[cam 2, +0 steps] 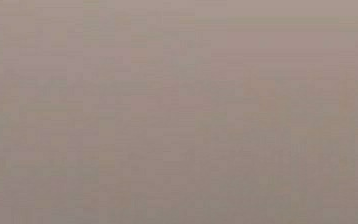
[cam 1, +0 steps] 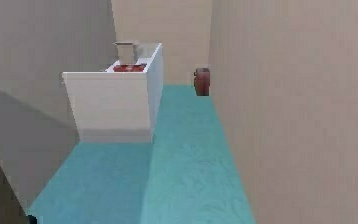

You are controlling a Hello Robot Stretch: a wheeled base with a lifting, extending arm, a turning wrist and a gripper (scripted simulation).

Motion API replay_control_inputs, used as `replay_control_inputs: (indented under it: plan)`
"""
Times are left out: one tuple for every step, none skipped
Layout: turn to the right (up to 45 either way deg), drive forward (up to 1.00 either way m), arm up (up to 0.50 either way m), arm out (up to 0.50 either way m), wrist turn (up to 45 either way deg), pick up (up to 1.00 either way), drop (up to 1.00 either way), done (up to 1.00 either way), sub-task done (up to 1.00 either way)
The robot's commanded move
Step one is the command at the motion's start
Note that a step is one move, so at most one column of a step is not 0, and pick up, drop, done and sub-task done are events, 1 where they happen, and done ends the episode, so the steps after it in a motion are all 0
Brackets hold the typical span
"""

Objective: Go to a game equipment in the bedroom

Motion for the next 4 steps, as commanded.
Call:
replay_control_inputs:
  plan:
    - [0.0, 0.6, 0.0, 0.0, 0.0, 0.0, 0.0, 0.0, 0.0]
    - [-12.0, 0.0, 0.0, 0.0, 0.0, 0.0, 0.0, 0.0, 0.0]
    - [0.0, 1.0, 0.0, 0.0, 0.0, 0.0, 0.0, 0.0, 0.0]
    - [-3.0, 0.0, 0.0, 0.0, 0.0, 0.0, 0.0, 0.0, 0.0]
